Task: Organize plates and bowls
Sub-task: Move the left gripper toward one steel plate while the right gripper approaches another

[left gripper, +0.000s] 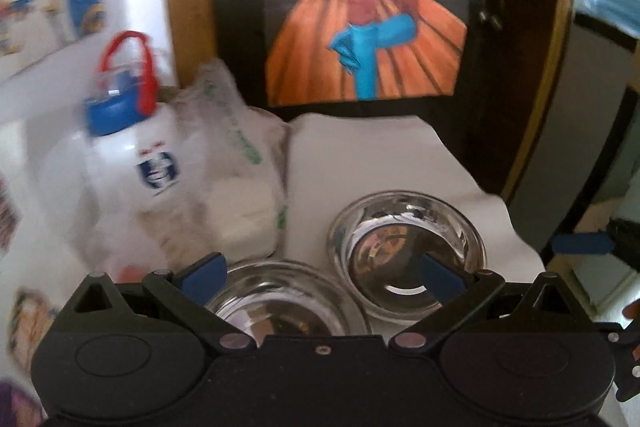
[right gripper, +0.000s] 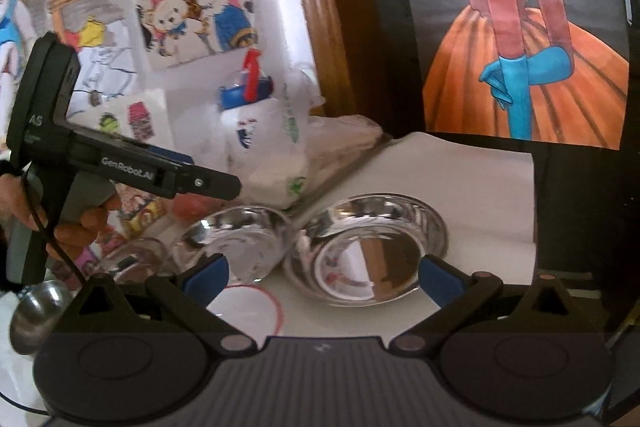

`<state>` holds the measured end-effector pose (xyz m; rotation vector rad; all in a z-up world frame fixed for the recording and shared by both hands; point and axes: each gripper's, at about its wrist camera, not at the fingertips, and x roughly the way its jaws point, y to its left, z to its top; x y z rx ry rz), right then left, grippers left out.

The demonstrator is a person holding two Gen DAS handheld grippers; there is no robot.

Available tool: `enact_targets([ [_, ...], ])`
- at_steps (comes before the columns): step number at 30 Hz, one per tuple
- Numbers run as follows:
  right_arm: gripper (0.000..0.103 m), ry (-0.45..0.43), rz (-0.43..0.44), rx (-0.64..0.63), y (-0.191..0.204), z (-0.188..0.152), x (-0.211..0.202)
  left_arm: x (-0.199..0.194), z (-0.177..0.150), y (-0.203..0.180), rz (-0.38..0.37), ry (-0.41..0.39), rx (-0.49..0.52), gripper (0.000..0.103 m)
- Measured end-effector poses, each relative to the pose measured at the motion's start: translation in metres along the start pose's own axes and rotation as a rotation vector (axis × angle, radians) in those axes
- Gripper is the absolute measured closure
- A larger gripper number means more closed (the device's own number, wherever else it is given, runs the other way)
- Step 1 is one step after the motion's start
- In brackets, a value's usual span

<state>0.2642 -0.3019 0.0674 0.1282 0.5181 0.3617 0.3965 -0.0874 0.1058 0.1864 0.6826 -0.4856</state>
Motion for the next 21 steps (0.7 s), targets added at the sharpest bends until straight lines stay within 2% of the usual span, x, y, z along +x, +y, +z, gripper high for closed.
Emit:
enact_targets([
  [6,0.002,0.030,-0.013,0.015,-0.020,0.001,0.017,0.049,0.017,-0.006,-0.089,0.057,0.069,0.001],
  [14,0.008,0.079,-0.023,0.051,-0.040,-0.001,0.036,0.084,0.025,-0.007,-0.134,0.095,0.109,0.001],
  [21,0.017,0.115,-0.026,0.096,-0.050,-0.003,0.052,0.107,0.025,0.006,-0.166,0.127,0.092,0.008],
])
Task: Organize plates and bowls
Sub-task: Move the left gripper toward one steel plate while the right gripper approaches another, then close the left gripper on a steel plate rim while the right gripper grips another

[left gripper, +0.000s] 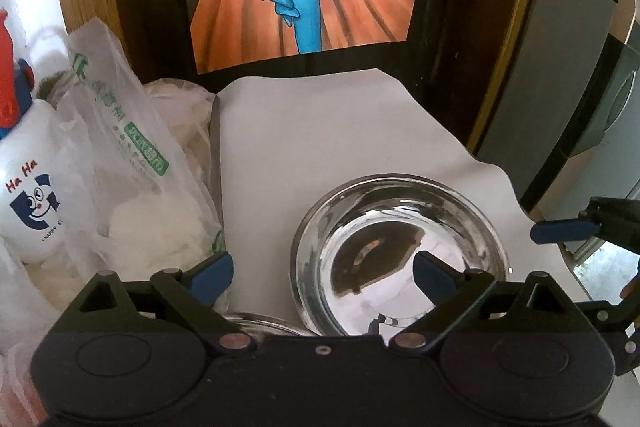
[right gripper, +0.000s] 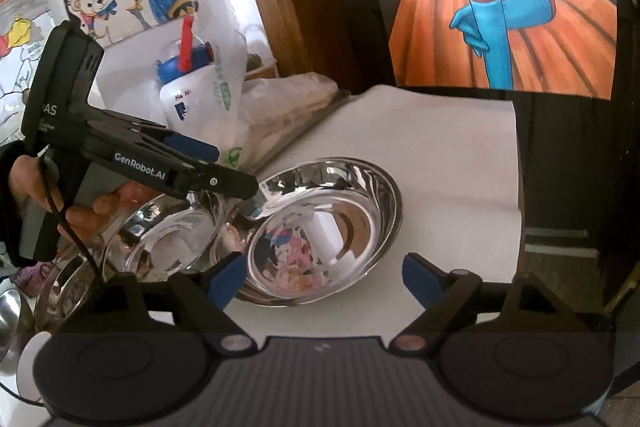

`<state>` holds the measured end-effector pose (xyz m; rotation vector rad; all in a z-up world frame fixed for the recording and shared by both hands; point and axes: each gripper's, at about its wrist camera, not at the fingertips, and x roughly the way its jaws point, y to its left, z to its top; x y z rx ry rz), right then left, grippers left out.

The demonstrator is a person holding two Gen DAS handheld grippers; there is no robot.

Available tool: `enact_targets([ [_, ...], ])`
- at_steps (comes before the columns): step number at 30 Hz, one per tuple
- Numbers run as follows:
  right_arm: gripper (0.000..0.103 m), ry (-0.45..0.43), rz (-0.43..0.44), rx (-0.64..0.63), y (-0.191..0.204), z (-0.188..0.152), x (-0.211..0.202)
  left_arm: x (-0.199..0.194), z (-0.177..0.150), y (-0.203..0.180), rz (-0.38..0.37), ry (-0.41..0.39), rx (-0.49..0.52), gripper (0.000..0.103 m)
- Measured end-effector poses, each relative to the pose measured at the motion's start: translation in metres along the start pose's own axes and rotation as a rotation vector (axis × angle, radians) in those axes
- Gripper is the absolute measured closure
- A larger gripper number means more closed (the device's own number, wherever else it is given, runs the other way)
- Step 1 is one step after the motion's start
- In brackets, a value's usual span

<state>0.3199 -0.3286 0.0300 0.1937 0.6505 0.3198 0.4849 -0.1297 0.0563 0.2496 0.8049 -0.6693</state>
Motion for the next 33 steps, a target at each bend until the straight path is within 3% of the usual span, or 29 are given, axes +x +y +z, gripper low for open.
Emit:
enact_targets([
  [11,0.039,0.040,-0.022,0.029,-0.005,0.003,0.022,0.016,-0.006,0.015,-0.041,0.051,-0.063,0.023],
  [16,0.050,0.055,-0.023,0.045,-0.007,0.001,0.028,0.021,-0.011,0.021,-0.058,0.084,-0.101,0.035],
  [23,0.054,0.063,-0.019,0.063,-0.011,-0.002,0.029,0.021,-0.015,0.024,-0.067,0.097,-0.117,0.042],
  [26,0.060,0.066,-0.024,0.064,-0.011,-0.002,0.030,0.020,-0.015,0.025,-0.064,0.101,-0.123,0.046],
  [32,0.070,0.064,-0.023,0.081,-0.012,-0.002,0.030,0.024,-0.013,0.028,-0.067,0.121,-0.167,0.070],
  [33,0.070,0.063,-0.022,0.082,-0.013,-0.003,0.030,0.025,-0.013,0.028,-0.065,0.128,-0.177,0.078],
])
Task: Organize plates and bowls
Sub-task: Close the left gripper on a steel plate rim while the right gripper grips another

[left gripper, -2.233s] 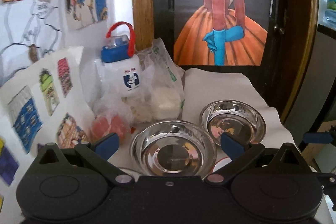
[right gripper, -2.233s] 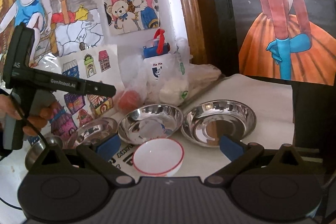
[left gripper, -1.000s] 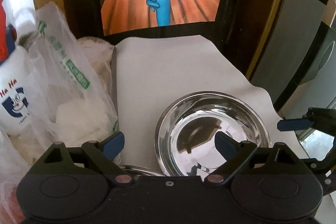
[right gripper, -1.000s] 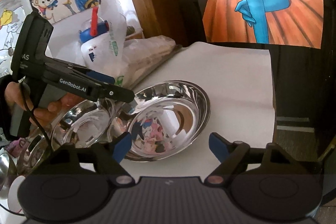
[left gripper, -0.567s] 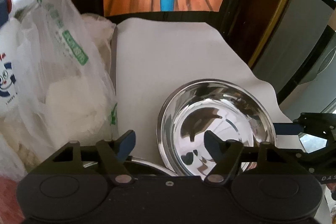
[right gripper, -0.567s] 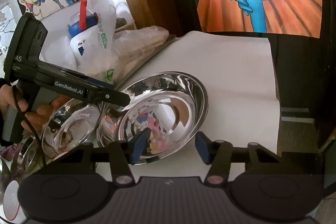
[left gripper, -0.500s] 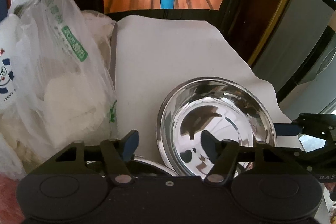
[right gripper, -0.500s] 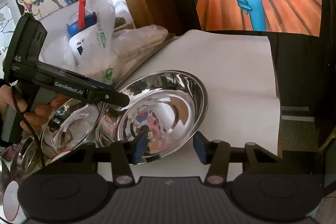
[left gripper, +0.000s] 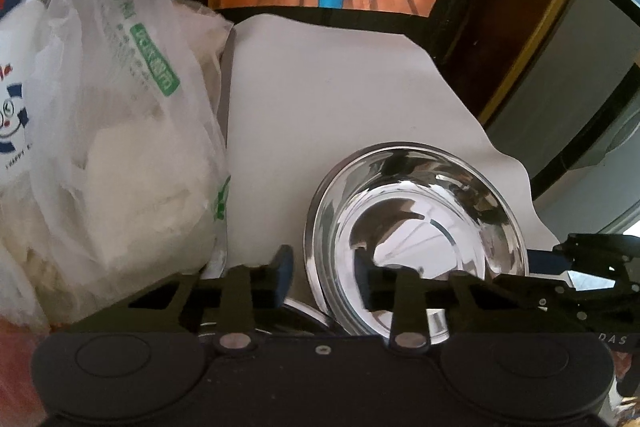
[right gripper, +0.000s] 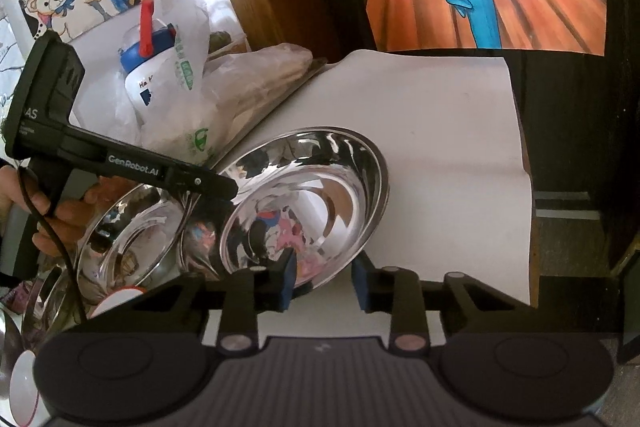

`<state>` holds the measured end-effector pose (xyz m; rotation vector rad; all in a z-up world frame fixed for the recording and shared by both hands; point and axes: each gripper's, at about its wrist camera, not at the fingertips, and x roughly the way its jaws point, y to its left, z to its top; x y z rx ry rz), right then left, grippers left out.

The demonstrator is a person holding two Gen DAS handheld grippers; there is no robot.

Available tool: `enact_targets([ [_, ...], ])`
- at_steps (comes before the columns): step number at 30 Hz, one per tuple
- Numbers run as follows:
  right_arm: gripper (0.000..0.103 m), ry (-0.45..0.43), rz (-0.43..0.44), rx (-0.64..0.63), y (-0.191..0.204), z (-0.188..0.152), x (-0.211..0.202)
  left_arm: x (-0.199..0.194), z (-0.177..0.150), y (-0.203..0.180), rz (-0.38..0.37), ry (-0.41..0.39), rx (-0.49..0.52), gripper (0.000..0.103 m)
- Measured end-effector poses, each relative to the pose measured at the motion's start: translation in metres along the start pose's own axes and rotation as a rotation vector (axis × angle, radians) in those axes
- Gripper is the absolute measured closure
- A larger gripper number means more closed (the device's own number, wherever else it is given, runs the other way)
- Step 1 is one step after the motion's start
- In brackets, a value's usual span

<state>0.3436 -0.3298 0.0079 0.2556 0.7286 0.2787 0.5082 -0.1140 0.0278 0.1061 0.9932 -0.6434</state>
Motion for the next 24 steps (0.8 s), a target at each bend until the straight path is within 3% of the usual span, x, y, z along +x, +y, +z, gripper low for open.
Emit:
enact_targets([
  [4,0.073,-0.005,0.003,0.021,-0.003,0.000,0.000,0.003,-0.001,0.002,0.022,0.004,-0.045,0.094],
  [12,0.081,-0.031,-0.031,0.066,-0.007,0.004,-0.008,0.002,0.001,0.005,0.009,0.008,-0.169,0.095],
  [24,0.083,-0.095,-0.051,0.055,0.001,0.025,-0.045,-0.028,0.014,-0.019,0.008,-0.049,-0.188,0.095],
])
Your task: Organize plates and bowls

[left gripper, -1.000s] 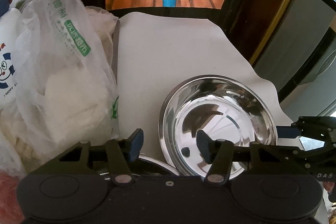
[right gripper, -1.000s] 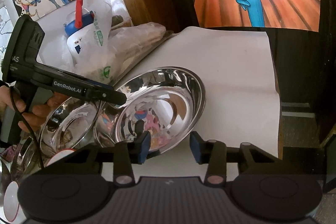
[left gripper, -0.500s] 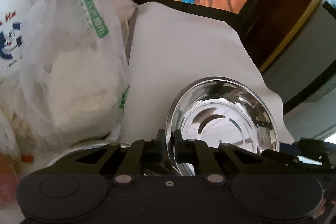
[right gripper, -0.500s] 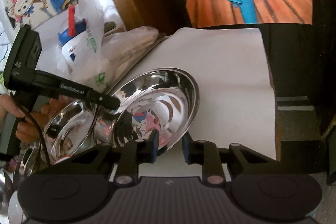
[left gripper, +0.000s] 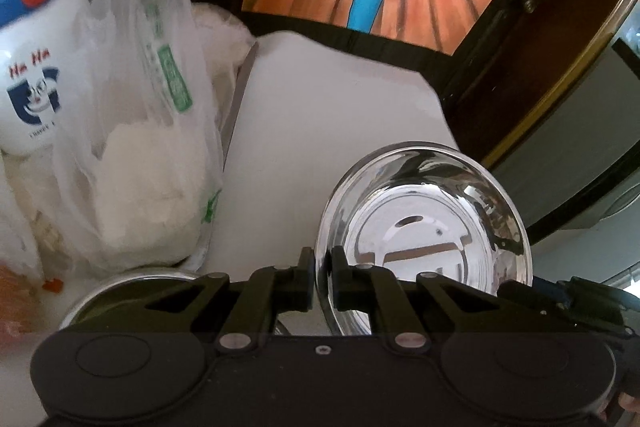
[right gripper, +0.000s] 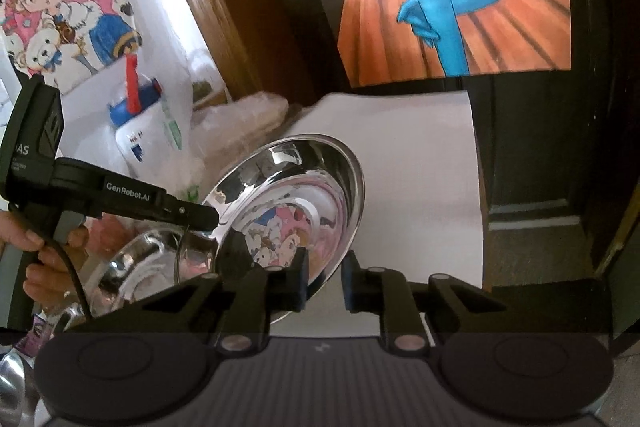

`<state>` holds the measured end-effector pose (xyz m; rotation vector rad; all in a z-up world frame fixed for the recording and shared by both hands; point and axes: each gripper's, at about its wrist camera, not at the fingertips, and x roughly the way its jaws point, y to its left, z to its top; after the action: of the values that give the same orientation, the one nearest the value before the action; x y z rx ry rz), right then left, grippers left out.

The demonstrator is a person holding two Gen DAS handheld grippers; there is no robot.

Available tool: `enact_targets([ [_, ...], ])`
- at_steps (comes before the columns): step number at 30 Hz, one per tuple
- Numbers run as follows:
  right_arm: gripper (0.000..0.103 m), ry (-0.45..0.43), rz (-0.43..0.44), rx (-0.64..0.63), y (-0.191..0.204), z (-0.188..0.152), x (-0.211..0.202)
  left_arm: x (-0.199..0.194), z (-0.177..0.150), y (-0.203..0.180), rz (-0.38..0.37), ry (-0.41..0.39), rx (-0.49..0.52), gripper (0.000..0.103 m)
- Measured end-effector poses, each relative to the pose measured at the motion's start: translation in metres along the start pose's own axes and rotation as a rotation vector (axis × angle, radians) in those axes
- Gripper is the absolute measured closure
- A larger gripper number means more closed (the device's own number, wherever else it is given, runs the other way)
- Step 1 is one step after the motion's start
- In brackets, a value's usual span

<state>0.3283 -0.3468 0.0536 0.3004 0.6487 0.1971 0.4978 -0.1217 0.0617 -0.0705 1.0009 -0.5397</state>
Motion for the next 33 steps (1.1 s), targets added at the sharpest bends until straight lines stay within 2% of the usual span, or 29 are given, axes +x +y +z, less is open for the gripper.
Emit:
enact_targets([
  [5,0.083,-0.010,0.039,-0.041,0.027,0.010,-0.004,-0.035,-0.002,0.008,0.027,-0.039,-0.013,0.094],
  [14,0.083,0.057,0.140,-0.112,0.086,0.002,0.026,-0.089,-0.023,0.067,0.157,-0.045,-0.113,0.094],
  [23,0.083,0.136,0.193,-0.172,0.112,-0.001,0.057,-0.098,-0.053,0.109,0.225,-0.048,-0.231,0.093],
  [33,0.083,0.202,0.191,-0.236,0.124,-0.010,0.082,-0.096,-0.069,0.112,0.330,-0.025,-0.205,0.093],
])
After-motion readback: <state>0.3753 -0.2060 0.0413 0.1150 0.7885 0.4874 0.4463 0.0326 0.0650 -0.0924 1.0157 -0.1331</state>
